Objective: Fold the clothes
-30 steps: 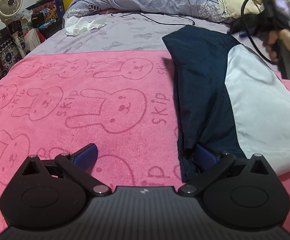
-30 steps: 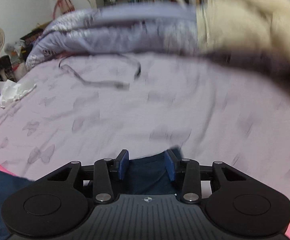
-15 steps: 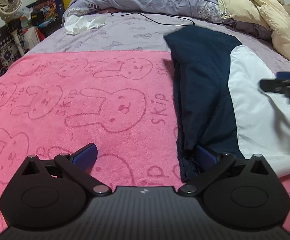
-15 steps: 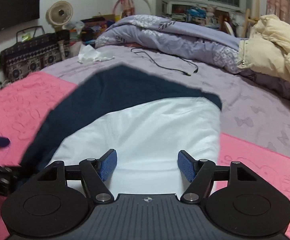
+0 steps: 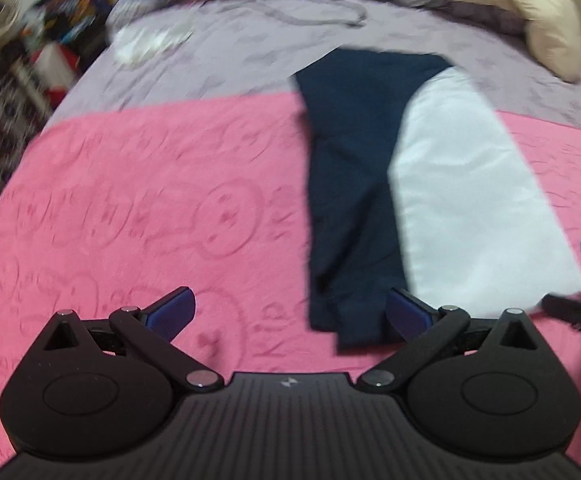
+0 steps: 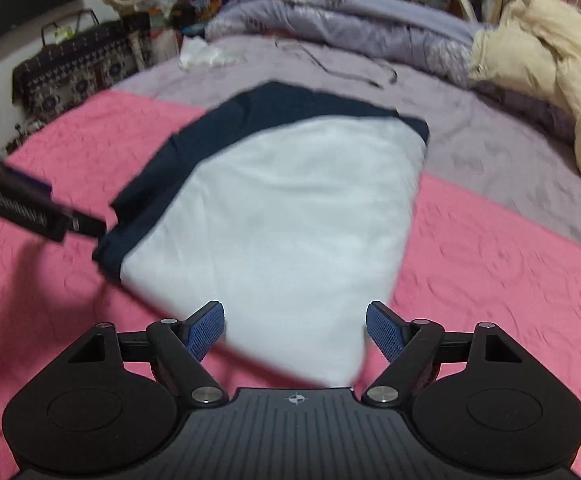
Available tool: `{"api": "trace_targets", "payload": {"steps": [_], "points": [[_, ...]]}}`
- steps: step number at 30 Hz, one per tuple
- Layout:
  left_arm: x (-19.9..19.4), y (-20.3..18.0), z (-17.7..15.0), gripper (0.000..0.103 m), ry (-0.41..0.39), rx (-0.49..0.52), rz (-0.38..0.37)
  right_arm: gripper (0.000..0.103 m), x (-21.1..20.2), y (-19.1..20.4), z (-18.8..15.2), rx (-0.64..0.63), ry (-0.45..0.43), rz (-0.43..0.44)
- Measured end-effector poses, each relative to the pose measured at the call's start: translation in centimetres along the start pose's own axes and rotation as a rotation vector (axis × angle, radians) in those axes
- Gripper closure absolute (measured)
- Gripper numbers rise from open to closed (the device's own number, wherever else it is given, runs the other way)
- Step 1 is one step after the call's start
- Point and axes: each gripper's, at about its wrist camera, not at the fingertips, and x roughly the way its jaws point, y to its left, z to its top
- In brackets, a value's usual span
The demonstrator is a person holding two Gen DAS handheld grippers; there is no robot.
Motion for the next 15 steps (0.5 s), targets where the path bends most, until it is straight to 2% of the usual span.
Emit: {"api": "trace_targets", "payload": {"steps": [3, 6, 15], "points": [[-0.8, -1.5, 0.3, 0.0, 0.002, 0.013, -0.027, 0.024, -0.5, -0.4, -0.5, 0.026, 0.046, -0.011], [-1.4, -2.8, 0.4, 0.0, -0.005, 0.017, -0.054, 0.017, -1.3, -1.1, -0.3, 0.052, 0.04, 0.002], [-2.3, -4.4, -0.1, 0.0, -0.003, 0.024, -0.074, 0.014, -2.6, -0.8, -0.6, -0.004, 0.016, -0.012]]}}
